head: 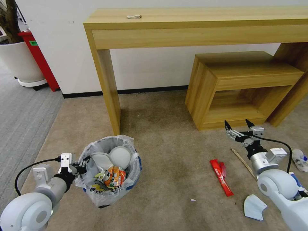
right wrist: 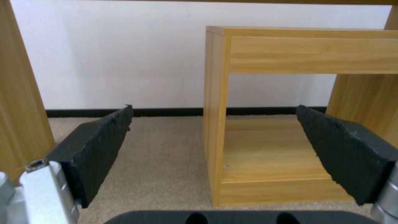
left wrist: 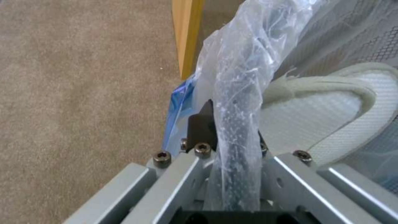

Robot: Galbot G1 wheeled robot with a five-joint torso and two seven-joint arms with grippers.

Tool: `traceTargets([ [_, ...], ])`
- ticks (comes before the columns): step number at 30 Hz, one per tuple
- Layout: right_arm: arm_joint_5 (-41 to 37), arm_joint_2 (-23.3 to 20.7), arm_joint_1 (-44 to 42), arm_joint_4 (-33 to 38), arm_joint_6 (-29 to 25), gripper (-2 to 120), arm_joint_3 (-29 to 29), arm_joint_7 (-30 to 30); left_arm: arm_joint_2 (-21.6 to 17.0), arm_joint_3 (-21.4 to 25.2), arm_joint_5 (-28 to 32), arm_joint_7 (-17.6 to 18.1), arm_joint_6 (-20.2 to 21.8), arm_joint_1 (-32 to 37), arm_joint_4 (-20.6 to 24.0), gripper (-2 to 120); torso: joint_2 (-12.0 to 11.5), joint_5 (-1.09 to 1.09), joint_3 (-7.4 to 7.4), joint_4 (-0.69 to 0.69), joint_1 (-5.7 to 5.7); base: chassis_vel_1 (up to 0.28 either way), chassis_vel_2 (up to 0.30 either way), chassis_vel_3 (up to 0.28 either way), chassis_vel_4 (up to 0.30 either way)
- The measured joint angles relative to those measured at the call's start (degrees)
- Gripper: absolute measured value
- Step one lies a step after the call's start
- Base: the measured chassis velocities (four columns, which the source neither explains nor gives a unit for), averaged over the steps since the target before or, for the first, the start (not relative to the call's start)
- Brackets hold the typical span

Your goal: Pick up the trash bin and place the garbage on the floor into it.

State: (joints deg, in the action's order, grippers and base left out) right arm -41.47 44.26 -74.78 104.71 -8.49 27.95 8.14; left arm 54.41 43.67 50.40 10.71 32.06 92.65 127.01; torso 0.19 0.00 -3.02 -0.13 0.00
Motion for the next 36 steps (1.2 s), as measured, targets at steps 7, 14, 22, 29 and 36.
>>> traceTargets([
  [7, 0.8, 0.5, 0.5, -0.3, 0.3, 100, 0.2, -0.4, 0.2, 0.1, 0.0, -0.3, 0.0, 0.3, 0.0, 1, 0.0, 0.00, 0.00, 0.00, 0.00, -0.005, -0.004, -0.006, -0.007],
  [14, 0.9, 0.6, 1.0, -0.7, -0.2, 100, 0.3, -0.7, 0.4, 0.1, -0.1, -0.5, 0.0, 0.3, 0.0, 1, 0.0, 0.00, 0.00, 0.00, 0.00, -0.045, -0.045, -0.042, -0.054],
  [22, 1.0, 0.6, 1.1, -1.2, -0.7, 100, 0.3, -1.0, 0.5, 0.2, -0.1, -0.5, 0.3, 0.5, 0.0, 1, 0.0, 0.00, 0.00, 0.00, 0.00, -0.084, -0.074, -0.070, -0.087],
  [29, 1.3, 0.6, 1.2, -1.5, -1.2, 100, 0.3, -1.1, 0.7, 0.2, -0.1, -0.5, 0.3, 0.5, 0.1, 1, 0.0, 0.00, 0.00, -0.01, 0.00, -0.101, -0.113, -0.094, -0.103],
  [36, 1.5, 0.7, 1.5, -1.8, -1.6, 100, 0.2, -1.7, 1.0, 0.3, -0.3, -0.5, 0.4, 0.7, 0.3, 1, 0.0, 0.00, 0.00, -0.01, 0.00, -0.120, -0.119, -0.119, -0.124],
])
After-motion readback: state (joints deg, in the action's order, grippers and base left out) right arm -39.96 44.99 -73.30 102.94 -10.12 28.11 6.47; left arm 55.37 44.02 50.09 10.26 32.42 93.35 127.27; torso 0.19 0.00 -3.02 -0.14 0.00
